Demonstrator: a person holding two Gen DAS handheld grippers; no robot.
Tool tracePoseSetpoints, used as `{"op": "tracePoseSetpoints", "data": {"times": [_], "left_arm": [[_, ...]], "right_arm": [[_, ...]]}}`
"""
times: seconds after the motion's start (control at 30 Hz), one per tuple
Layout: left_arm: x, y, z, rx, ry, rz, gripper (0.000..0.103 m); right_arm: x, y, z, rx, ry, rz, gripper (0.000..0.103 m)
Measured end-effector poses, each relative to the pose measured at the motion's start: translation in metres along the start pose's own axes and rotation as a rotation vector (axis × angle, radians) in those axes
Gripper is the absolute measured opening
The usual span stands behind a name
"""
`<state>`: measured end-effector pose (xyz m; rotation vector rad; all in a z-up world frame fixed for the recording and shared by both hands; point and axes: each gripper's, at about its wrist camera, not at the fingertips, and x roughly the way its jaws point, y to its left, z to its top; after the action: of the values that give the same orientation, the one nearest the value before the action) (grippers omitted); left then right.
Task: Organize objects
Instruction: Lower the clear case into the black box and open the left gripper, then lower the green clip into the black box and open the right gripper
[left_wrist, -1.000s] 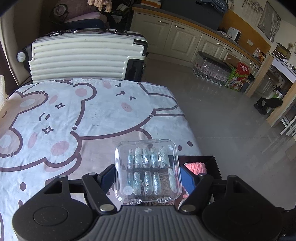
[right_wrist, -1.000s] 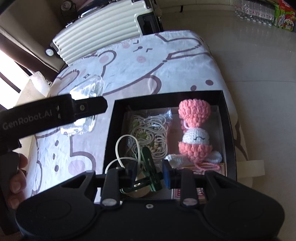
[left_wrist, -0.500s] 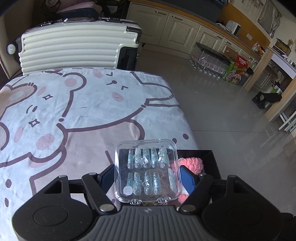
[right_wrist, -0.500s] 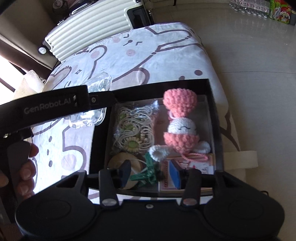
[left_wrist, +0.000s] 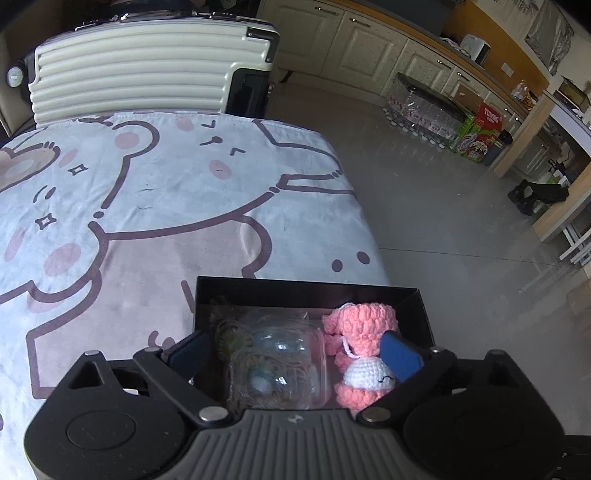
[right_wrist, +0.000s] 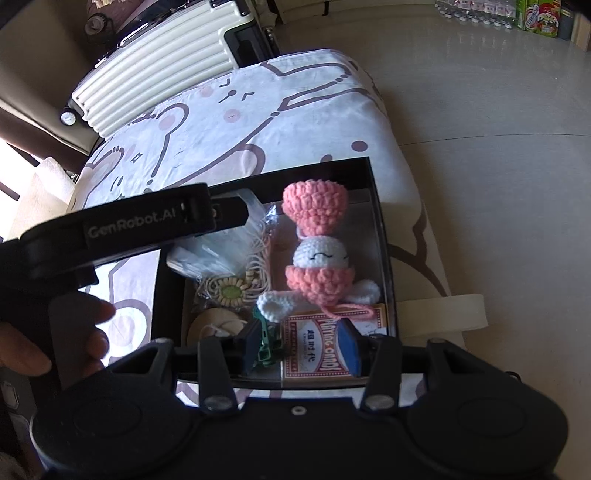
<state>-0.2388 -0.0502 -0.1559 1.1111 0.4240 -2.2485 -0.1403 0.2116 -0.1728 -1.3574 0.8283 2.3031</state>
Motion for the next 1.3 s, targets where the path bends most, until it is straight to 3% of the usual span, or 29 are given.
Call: {"op": "tracePoseSetpoints", "data": {"times": [0.6,1.1,1.3], "left_arm": [[-0.027,0.012,0.003,0.033,-0.018,0.065,0.098],[-0.102,0.016,0.007,0.066,-0.135,0.092,0.098],[-0.131,0.017,0.003,0.076,-0.174,0.116,0.098]], "right_arm": [[-0.017,0.001,0.003,0.036,-0.071,0.0,0.047],[-0.068,0.017,-0.002,0.07,-0.251,0.029,0.047],[-0.089,0.02,-0.009,0.074,-0.307,0.003,0.048]]}}
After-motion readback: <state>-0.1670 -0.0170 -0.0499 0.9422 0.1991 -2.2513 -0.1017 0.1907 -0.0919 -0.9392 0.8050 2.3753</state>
